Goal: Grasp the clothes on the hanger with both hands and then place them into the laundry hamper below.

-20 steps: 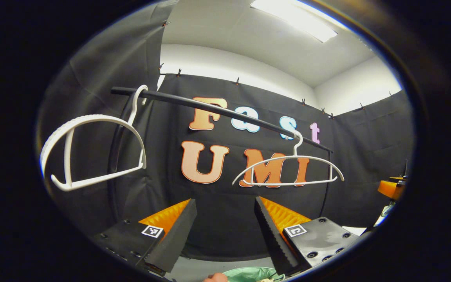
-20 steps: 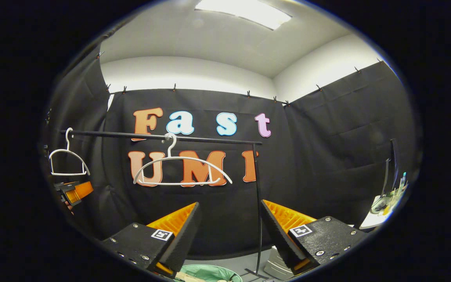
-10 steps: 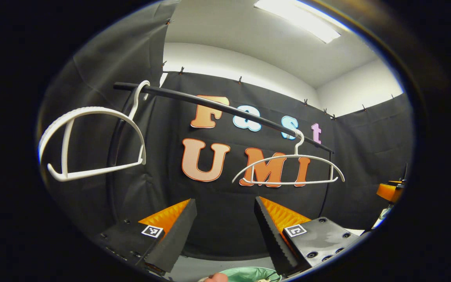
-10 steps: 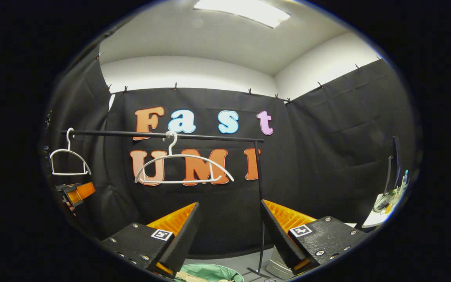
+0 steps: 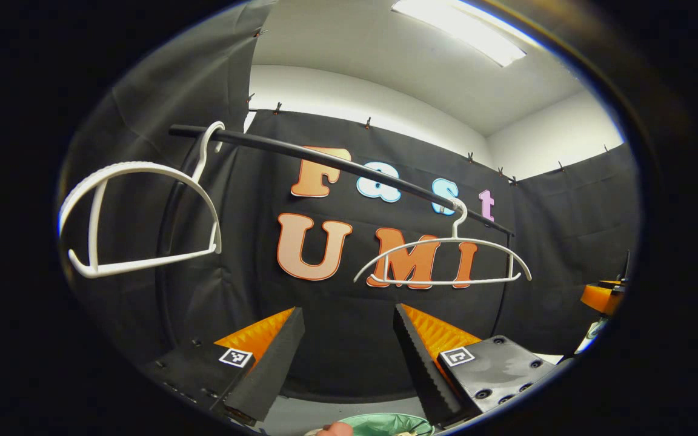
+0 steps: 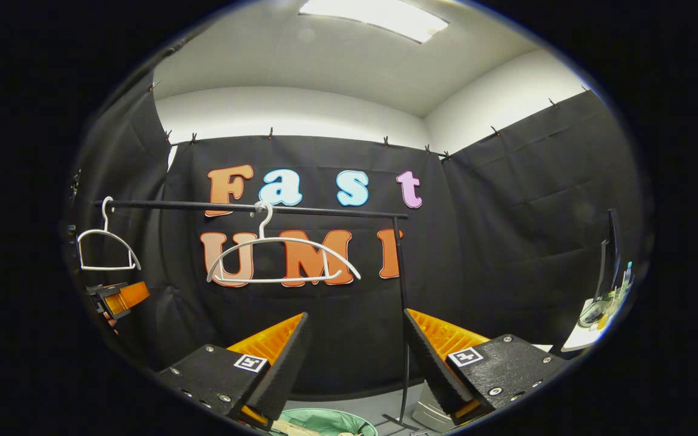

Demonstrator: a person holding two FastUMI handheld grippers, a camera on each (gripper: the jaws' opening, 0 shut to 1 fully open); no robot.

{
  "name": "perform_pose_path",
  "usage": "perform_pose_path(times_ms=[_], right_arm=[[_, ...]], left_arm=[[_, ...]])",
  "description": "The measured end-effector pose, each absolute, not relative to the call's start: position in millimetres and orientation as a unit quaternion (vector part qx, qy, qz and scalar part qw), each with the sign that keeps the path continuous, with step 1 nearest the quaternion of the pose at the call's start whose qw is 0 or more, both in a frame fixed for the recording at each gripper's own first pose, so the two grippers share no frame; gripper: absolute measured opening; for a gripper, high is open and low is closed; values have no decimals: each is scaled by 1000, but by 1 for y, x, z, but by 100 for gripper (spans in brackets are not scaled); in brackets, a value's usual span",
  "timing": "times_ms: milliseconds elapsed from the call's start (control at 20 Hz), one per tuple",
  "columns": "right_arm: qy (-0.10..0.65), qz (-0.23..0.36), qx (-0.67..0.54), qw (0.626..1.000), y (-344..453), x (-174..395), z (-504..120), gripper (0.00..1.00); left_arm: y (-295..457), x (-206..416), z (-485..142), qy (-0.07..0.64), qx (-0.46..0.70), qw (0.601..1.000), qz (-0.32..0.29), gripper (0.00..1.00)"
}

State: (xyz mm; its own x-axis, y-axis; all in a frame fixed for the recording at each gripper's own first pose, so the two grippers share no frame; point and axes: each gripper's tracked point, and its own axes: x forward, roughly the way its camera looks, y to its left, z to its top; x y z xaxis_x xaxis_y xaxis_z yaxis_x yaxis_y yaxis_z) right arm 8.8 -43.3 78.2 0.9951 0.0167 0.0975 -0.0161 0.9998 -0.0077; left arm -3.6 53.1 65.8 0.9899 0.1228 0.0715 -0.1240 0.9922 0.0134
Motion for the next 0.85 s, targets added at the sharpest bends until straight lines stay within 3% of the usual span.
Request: perform_pose_path(times_ms=[150,850], right_arm=[[-45,8,-5,999,-42,14,74,93],[-26,4,-10,1000,-39,20,57,93]], left_arm=[[53,-2,64,-35,8,997,61,100],[48,4,58,-29,12,998,50,97]])
